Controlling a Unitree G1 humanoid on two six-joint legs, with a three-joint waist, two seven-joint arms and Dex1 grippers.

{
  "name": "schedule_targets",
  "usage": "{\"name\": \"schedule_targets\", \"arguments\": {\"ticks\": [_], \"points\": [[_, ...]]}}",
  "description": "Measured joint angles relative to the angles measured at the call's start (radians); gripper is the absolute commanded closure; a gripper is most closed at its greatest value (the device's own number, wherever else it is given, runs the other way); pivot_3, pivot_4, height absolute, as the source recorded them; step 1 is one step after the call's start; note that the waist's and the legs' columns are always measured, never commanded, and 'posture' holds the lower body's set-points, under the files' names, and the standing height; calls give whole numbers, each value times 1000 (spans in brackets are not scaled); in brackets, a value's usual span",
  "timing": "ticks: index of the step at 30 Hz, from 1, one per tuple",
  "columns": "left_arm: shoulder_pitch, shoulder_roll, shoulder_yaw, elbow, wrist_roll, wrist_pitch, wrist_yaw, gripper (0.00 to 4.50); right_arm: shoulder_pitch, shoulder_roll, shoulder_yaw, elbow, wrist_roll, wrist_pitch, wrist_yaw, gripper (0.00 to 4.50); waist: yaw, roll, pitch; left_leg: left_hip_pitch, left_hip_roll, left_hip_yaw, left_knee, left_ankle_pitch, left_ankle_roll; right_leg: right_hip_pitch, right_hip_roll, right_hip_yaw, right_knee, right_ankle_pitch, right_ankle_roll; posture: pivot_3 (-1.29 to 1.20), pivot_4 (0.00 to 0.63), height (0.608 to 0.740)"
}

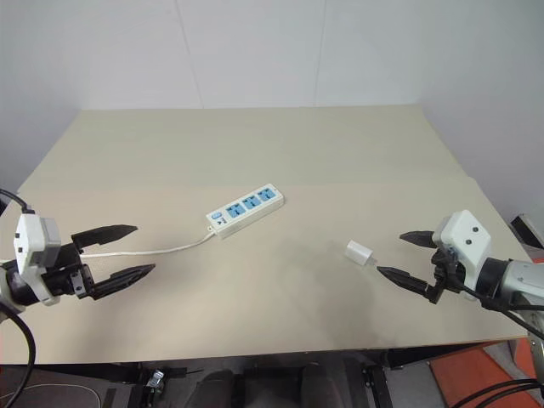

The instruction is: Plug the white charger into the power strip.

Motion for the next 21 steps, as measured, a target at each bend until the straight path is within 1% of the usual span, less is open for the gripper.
{"name": "schedule_targets", "arguments": {"ticks": [9,13,16,18,21], "points": [[-3,0,-13,0,0,0,9,42,-7,-1,1,8,0,-5,0,0,0,0,0,0,0,0,0,0,0,0,0,0,0,0,0,0,150,740],[-21,-1,-40,0,21,-1,37,42,-11,-1,2,12,0,-5,0,0,0,0,0,0,0,0,0,0,0,0,0,0,0,0,0,0,150,740],[-87,-7,-113,23,66,3,91,42,-34,-1,15,12,1,-5,-7,0,3,0,0,1,0,0,0,0,0,1,0,1,1,0,0,0,150,740],[-158,-20,-187,61,132,12,153,42,-52,0,31,11,2,-6,-16,0,5,0,0,2,-1,0,0,0,0,2,0,1,1,0,0,0,150,740],[-282,-31,-332,170,239,60,229,42,-78,1,49,12,9,-6,-19,0,8,0,0,1,-1,0,0,0,0,1,1,1,1,1,0,0,150,740]]}}
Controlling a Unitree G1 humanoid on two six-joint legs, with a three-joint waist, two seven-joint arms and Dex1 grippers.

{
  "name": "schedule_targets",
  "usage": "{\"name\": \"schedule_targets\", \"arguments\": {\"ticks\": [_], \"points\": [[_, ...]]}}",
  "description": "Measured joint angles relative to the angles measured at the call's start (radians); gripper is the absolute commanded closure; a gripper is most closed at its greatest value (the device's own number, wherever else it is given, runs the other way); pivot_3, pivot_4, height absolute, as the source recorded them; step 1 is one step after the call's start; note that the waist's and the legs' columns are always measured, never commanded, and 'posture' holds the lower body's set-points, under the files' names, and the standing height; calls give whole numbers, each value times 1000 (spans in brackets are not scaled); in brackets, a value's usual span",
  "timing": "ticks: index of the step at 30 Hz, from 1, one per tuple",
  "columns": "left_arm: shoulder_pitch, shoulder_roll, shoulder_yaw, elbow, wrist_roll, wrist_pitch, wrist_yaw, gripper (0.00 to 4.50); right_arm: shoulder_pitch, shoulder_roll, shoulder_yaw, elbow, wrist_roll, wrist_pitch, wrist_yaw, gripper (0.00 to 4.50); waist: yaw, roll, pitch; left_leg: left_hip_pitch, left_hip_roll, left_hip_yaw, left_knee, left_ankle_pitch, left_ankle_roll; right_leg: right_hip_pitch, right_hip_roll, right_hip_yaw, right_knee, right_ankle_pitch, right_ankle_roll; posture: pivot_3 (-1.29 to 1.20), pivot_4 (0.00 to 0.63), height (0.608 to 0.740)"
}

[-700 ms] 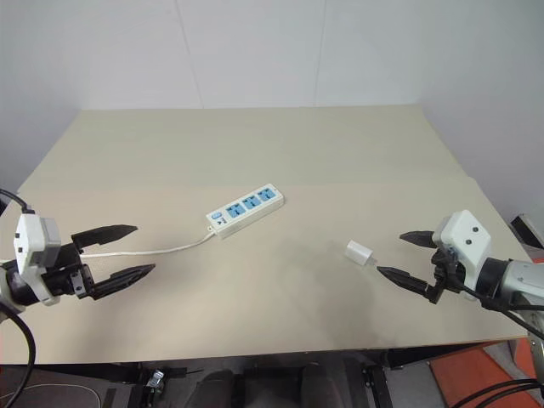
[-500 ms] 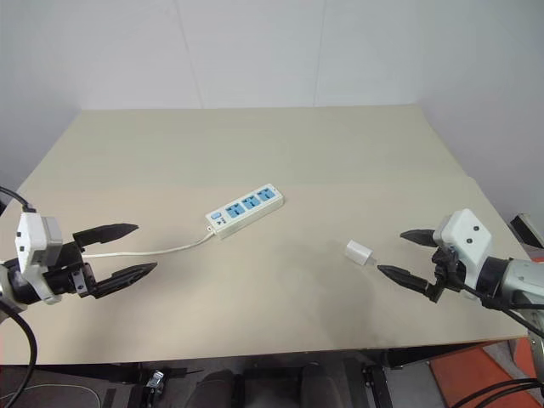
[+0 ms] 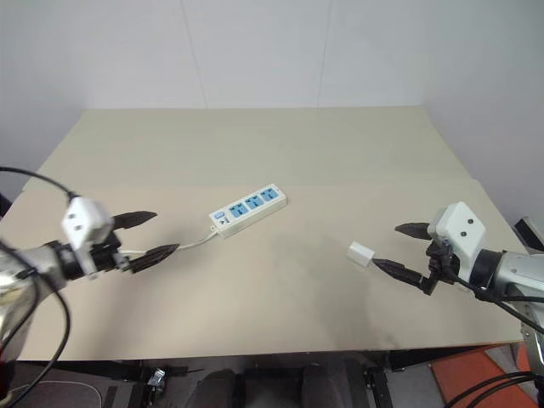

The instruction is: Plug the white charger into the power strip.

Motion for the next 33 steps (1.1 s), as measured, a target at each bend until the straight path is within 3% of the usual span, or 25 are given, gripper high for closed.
{"name": "schedule_targets", "arguments": {"ticks": [2,7,8,12,22,32,33], "points": [[-52,-14,-74,55,35,33,11,42,-17,0,4,-1,11,0,-1,0,-3,0,0,-1,0,0,0,0,0,-1,0,0,0,4,-7,0,150,740],[-141,-59,-196,162,102,67,16,42,-41,-1,8,-2,30,0,-5,0,-7,-1,0,-2,0,-1,0,0,0,-2,1,0,0,4,-7,0,150,740],[-174,-82,-223,204,124,66,21,223,-45,-2,9,-3,31,0,-7,0,-6,-1,0,-2,0,-1,1,0,0,-1,1,0,0,4,-7,0,150,740],[-246,-148,-300,326,191,47,33,1230,-50,-3,12,-16,32,0,-14,0,-2,-1,0,-1,0,-1,1,0,0,0,1,0,1,4,-7,0,150,740],[-307,-200,-331,437,247,-58,-8,4483,-47,-5,11,-26,48,0,-17,0,1,0,0,1,0,-1,1,0,0,2,1,1,2,4,-7,0,150,740],[23,-22,-237,172,200,-218,-172,4483,-34,-15,0,-38,53,0,-19,0,-14,0,0,1,1,0,0,0,0,-1,1,2,2,4,-7,0,150,740],[71,-3,-211,143,191,-232,-186,4197,-34,-15,-1,-38,53,0,-19,0,-13,0,0,1,1,1,0,0,0,-1,1,2,2,4,-7,0,150,740]]}}
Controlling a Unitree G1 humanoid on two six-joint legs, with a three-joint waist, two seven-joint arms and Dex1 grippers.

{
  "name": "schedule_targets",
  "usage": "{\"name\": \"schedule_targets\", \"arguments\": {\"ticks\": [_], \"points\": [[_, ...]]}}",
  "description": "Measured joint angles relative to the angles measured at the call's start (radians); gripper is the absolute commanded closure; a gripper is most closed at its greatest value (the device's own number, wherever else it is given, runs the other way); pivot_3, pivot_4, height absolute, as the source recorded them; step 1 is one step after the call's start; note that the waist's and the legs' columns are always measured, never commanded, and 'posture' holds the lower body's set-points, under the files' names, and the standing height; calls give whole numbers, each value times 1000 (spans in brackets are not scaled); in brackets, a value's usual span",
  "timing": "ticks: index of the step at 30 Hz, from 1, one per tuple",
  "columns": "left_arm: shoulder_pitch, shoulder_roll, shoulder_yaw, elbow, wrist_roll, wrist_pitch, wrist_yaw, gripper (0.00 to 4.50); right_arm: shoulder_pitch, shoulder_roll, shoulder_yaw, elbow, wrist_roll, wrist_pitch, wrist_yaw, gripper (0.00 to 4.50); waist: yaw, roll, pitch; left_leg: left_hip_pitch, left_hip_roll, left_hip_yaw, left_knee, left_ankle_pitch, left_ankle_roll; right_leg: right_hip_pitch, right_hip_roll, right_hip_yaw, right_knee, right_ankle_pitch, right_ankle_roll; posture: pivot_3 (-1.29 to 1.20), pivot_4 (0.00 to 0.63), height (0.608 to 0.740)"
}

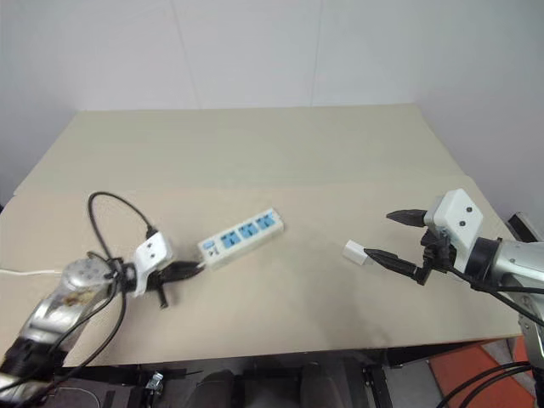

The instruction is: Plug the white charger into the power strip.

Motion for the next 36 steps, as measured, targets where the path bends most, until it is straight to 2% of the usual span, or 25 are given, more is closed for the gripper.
{"name": "schedule_targets", "arguments": {"ticks": [5,13,23,31,36], "points": [[112,-51,85,-74,-59,-56,10,2654,-7,0,2,1,0,0,0,0,16,0,0,1,0,1,0,0,0,1,-1,0,0,-1,1,0,150,740],[134,-191,151,-79,-124,-248,33,69,-15,0,12,2,0,0,0,0,18,0,0,0,0,2,0,0,0,1,0,0,-1,0,0,0,150,740],[17,-228,92,127,-89,-375,-7,69,-31,2,20,-1,19,1,-22,0,17,0,0,0,0,2,0,0,0,0,0,0,-1,0,0,0,150,740],[-152,-284,22,419,-39,-443,-60,69,-38,8,20,-10,51,8,-43,0,19,0,0,0,-1,1,0,0,0,1,0,0,-1,0,0,0,150,740],[-227,-316,-4,519,-7,-488,-85,69,-39,8,19,-35,61,14,-52,0,26,3,-3,1,-1,1,1,0,0,3,0,0,-1,0,0,0,150,740]]}}
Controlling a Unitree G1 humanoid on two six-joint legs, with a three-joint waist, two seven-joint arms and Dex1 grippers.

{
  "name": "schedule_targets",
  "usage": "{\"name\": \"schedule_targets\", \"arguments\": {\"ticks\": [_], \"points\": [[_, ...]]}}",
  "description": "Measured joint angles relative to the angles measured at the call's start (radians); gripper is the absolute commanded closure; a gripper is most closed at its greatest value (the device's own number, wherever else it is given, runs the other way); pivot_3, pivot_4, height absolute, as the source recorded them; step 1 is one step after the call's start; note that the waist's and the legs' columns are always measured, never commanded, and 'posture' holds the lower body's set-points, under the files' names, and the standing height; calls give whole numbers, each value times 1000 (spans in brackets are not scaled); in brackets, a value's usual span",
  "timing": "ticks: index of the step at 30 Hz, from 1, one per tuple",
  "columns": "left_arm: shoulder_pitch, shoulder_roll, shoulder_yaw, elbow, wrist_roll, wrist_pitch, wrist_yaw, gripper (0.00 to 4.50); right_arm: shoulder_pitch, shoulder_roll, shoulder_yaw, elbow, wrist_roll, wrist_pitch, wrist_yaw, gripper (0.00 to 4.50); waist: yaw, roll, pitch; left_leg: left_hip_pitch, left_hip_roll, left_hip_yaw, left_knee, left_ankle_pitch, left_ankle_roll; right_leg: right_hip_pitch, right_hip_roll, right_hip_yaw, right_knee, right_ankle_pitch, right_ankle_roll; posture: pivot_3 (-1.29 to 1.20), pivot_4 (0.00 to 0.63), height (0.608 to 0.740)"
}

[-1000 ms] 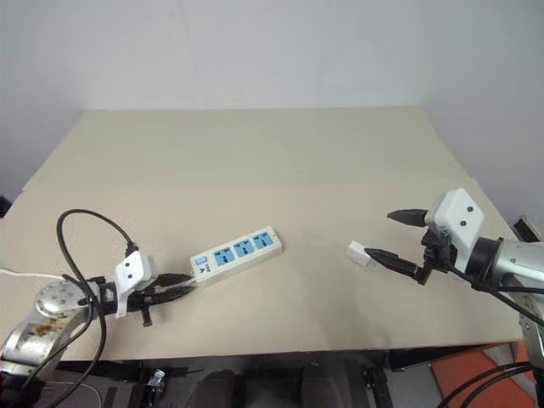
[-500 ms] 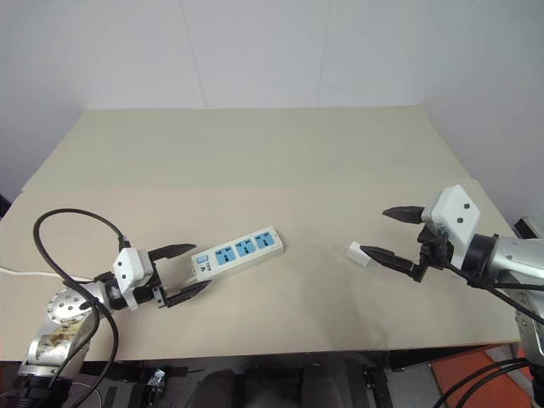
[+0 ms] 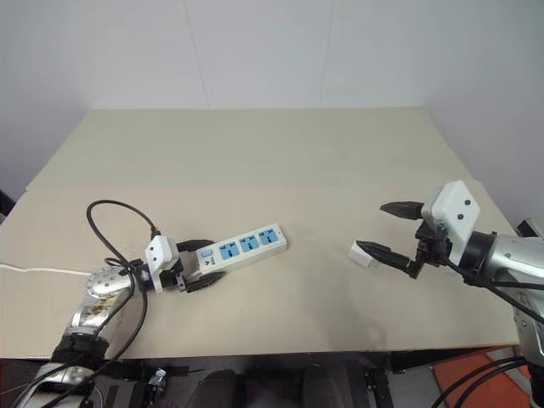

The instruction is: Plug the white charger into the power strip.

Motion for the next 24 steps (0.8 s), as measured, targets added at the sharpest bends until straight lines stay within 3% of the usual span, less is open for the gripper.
{"name": "schedule_targets", "arguments": {"ticks": [3,8,18,24], "points": [[-16,-12,-10,16,6,-1,-14,69,1,0,-1,-13,15,8,-10,0,4,0,-1,0,0,0,0,0,0,0,0,0,0,0,0,0,150,740],[-22,-10,-26,12,3,25,-60,1137,7,-1,-14,-29,30,16,-19,0,4,2,-2,0,0,0,0,0,0,0,0,0,0,0,0,0,150,740],[-15,0,-26,0,-10,45,-103,1183,-33,-23,-26,-12,34,16,-16,0,-2,2,-3,0,0,0,0,0,0,0,0,1,0,0,1,0,150,740],[-3,46,-63,-69,-47,68,-242,1183,-124,-62,57,83,22,4,53,0,-4,1,-2,-2,0,0,0,0,0,-2,0,1,0,0,0,0,150,740]]}}
